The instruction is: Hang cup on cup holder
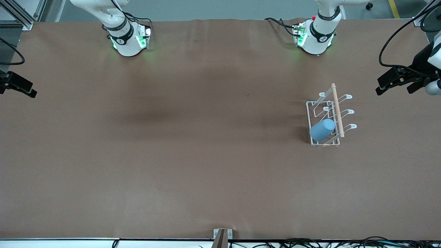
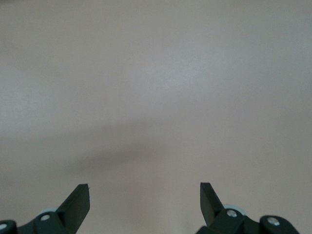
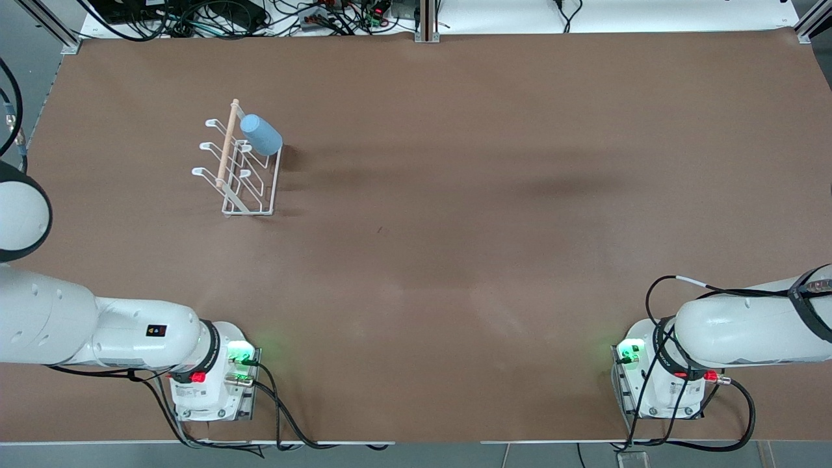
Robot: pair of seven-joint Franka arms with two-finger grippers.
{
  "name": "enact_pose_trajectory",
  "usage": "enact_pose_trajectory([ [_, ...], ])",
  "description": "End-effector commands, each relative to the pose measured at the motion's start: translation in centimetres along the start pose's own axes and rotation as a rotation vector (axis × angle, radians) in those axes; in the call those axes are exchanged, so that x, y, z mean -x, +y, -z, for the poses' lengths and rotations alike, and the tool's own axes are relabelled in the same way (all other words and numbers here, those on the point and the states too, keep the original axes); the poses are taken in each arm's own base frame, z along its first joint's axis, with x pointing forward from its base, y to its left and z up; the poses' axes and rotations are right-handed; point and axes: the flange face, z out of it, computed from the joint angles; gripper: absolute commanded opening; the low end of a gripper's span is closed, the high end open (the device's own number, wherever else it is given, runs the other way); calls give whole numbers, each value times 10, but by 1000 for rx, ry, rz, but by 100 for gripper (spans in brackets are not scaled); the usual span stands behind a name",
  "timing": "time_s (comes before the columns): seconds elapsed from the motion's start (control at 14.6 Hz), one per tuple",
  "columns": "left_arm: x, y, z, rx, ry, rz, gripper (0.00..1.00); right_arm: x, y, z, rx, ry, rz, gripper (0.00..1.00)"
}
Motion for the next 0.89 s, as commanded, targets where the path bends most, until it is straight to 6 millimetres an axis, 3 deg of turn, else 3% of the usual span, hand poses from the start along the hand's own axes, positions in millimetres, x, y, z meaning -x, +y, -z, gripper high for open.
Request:
enact_pose_trajectory([
  [0.0,1,8,-1,-24,-31,8,100,4,3,2,9,0,5,100],
  [0.82,8,4,-7,10,-27,11,98,4,3,2,9,-2,5,100],
])
